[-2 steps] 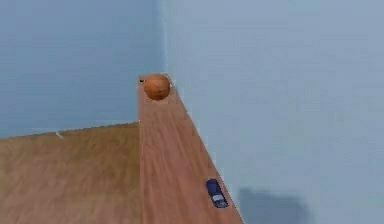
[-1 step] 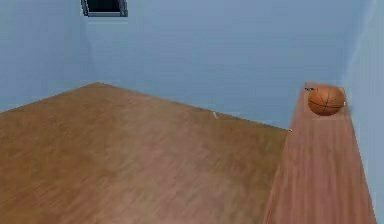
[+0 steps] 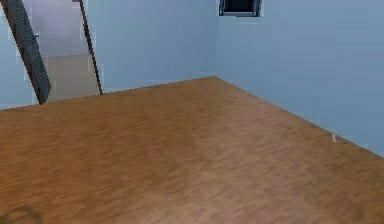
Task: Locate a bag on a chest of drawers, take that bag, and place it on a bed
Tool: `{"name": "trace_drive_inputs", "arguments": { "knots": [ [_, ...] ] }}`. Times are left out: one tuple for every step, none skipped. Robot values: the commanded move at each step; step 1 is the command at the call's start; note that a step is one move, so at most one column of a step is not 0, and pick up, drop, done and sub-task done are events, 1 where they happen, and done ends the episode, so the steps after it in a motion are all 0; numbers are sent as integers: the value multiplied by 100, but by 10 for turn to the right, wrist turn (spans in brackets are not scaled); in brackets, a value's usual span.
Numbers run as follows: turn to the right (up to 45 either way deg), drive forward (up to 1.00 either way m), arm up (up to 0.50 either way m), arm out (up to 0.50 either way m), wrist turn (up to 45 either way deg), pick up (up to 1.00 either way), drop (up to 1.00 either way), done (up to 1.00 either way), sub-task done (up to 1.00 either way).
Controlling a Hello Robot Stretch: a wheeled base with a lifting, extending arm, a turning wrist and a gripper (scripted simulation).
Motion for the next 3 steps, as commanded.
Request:
{"name": "trace_drive_inputs", "arguments": {
  "knots": [
    [0, 0, 50, 0, 0, 0, 0, 0, 0],
    [0, 0, 30, 0, 0, 0, 0, 0, 0],
    [0, 0, 0, 32, 0, 0, 0, 0, 0]
  ]
}}
